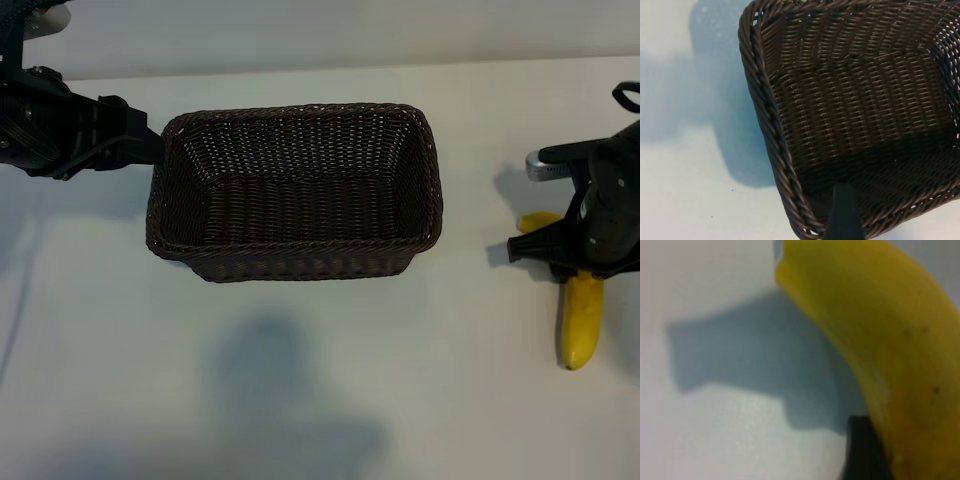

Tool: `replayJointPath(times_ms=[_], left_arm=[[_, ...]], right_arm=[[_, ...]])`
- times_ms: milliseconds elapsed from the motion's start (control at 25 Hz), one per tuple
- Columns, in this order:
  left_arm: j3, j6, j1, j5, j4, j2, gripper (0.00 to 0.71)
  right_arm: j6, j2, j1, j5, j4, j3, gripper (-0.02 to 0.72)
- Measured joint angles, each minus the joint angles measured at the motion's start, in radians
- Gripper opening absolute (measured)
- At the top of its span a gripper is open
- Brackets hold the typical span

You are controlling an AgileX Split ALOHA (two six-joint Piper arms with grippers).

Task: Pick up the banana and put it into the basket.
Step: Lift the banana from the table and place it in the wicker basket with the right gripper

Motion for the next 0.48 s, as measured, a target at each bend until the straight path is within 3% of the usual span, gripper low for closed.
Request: replayJointPath(times_ms=[480], left_arm=[[0.000, 0.004, 0.000, 0.000, 0.000, 0.000, 0.587]], right_arm=[[-0.077, -0.150, 0.000, 0.166, 0.019, -0.194, 0.410]])
